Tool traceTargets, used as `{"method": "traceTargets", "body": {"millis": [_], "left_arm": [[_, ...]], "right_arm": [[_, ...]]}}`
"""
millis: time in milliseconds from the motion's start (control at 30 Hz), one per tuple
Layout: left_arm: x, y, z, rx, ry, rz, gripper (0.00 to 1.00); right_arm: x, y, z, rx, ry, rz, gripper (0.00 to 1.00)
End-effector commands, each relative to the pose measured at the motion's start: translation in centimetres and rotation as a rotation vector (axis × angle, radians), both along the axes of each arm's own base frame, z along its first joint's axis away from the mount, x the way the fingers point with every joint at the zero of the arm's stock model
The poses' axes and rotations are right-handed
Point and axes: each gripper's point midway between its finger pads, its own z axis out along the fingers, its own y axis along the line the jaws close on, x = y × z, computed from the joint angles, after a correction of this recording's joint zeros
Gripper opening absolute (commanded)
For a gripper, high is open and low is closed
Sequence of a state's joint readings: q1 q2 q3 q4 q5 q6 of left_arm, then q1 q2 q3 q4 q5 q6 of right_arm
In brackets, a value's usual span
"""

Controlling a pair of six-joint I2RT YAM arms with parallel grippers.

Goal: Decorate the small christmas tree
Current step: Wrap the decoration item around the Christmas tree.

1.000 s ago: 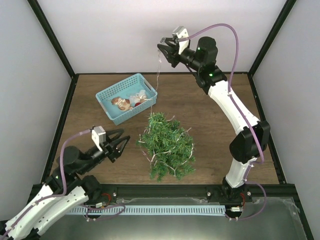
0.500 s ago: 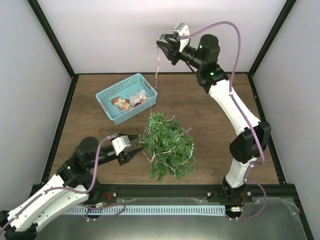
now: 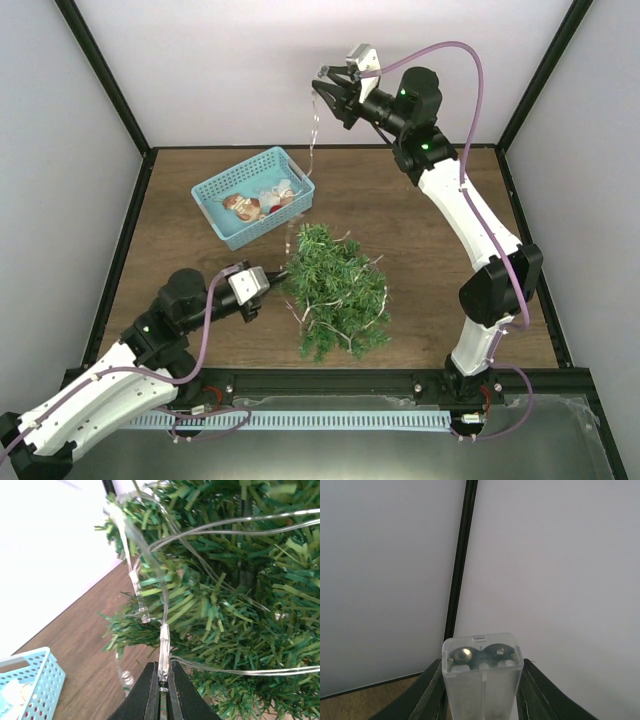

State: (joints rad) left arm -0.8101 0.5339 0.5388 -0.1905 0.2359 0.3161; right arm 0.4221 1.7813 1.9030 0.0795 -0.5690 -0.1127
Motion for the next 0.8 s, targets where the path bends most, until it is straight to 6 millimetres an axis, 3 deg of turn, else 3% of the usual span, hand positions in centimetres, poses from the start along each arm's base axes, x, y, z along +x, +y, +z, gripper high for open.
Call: {"method": "traceTargets", "body": {"millis": [0,200,333,400,500,567,667,767], "left_arm": [[1.1,1.5,3.1,-0.089,-0.031,0.115,0.04],[3.6,4.3,4.3,-0.259,0.103,0.354,0.04],[5.3,4.6,2.7,-0.287,0.220,0.458,0.04],[6.1,4.6,1.6,-0.266,0.276,0.513,0.04],[6.9,3.9,0.5,-0.231,0.336,0.536,0.04],[7.6,3.5,-0.1,-0.214,0.381,0.553,0.04],[8.4,2.4,0.1,-0.212,0.424,0.547,0.04],[9.2,1.3,0.4,-0.222,0.466,0.524,0.09]], "right_arm": [[-1.1,-1.5,2.7,0.027,-0.050,-0.019,0.17],[0.5,-4.4,2.2,0.068,-0.005,-0.078,0.16],[0.9,-4.8,0.1,0.032,0.030,-0.100,0.16],[1.5,-5.4,-1.8,0.010,0.066,-0.145,0.16],[2.6,-7.9,-3.7,-0.010,0.132,-0.260,0.16],[3.0,-10.8,-4.8,-0.019,0.184,-0.361,0.16],[1.7,-14.1,-6.1,-0.040,0.220,-0.463,0.16],[-1.4,-15.6,-7.2,-0.085,0.237,-0.501,0.18]]}}
